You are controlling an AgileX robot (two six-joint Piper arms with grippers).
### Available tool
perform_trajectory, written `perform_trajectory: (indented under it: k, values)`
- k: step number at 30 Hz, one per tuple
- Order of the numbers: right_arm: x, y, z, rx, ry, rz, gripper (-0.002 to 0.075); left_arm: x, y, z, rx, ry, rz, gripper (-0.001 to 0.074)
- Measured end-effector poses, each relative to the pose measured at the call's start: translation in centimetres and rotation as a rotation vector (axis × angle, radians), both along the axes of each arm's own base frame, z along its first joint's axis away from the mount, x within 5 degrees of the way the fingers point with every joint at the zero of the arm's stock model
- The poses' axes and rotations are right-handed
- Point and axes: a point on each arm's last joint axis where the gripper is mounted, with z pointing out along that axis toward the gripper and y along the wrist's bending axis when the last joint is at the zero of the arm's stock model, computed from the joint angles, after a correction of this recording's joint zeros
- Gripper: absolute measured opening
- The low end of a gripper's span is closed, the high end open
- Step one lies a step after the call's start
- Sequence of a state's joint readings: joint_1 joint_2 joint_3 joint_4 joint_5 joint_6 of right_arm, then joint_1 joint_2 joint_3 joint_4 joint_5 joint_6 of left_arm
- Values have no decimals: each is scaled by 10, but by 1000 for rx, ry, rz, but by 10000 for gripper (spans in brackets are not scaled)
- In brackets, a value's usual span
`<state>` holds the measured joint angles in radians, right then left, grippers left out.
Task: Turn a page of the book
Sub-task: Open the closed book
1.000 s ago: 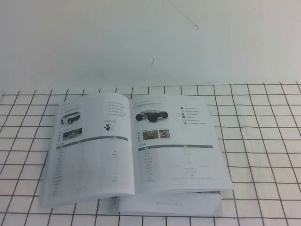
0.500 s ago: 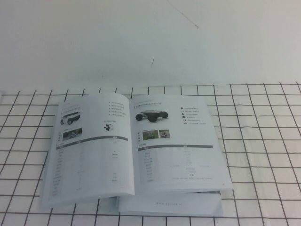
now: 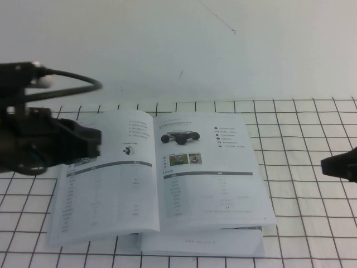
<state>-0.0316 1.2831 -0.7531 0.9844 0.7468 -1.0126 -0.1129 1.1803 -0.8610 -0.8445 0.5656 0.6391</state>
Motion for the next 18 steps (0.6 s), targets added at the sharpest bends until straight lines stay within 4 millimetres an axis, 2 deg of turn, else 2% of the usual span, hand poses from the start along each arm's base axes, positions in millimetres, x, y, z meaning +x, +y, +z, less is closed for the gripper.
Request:
perform_trajectory:
  k: [6,9,11,13,18]
  values:
    - [40,32,-12,-48,6,76,1,28,-43,-39,112,20,-91,-3]
    - [59,47,-15,-87,-6,114,11,45,-51,-64,140,78,-90,-3]
    - [70,56,-17,-106,1,134,45,55,-54,-82,158,122,-84,-3]
    - [82,61,-23,-122,28,137,113,64,-56,-100,176,162,-76,-3]
    - [106,65,-43,-168,115,130,343,74,-58,-141,213,270,-70,-3]
